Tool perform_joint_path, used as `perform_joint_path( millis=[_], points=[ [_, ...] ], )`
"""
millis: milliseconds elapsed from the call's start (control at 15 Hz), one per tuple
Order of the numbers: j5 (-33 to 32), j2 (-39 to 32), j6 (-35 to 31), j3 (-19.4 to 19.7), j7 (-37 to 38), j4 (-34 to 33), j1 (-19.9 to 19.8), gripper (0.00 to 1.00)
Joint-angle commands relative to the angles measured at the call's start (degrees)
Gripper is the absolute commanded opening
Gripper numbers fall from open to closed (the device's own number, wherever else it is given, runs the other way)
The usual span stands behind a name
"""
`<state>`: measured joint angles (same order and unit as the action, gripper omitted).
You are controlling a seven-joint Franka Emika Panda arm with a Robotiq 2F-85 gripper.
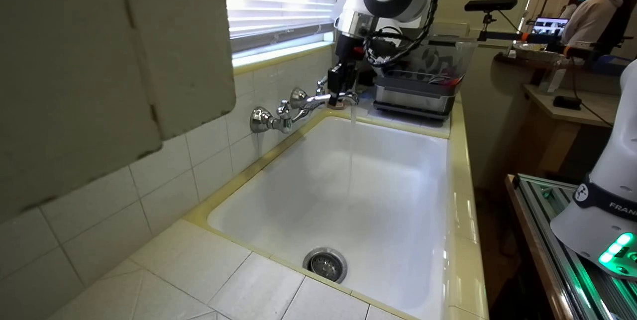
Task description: Turn the faucet head on the left slightly to the right and turn the faucet handle to the left
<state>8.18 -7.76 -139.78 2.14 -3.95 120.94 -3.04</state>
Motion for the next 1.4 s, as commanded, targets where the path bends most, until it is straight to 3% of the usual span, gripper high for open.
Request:
perform_joint_path(
  millis=[0, 267, 333, 400, 533, 800, 933, 1200, 1333],
  points=[
    [-0.45, -6.10, -0.43, -1.81, 5.94, -5.57, 2.34, 0.08],
    [-1.53, -8.40, 0.28, -2.37, 8.06, -7.59, 3.29, 0.08],
    [-2.04, -8.46, 0.04, -2.23, 8.60, -7.83, 3.41, 0.17],
    [-2.68, -8.36, 0.31, -2.12, 9.08, -8.01, 3.48, 0.55],
    [-3.65, -8.15, -0.02, -2.02, 10.04, -8.03, 3.62, 0.53],
    [-4.28, -8.27, 0.10, -2.22, 11.70, -8.31, 4.39, 0.82],
    [-4.45, -8.28, 0.33, -2.35, 12.48, -8.39, 4.74, 0.62],
    [-4.96, -7.94, 0.20, -2.45, 13.57, -7.92, 4.98, 0.58],
    [-4.62, -7.77, -0.22, -2.59, 14.22, -7.69, 5.07, 0.37]
  ],
)
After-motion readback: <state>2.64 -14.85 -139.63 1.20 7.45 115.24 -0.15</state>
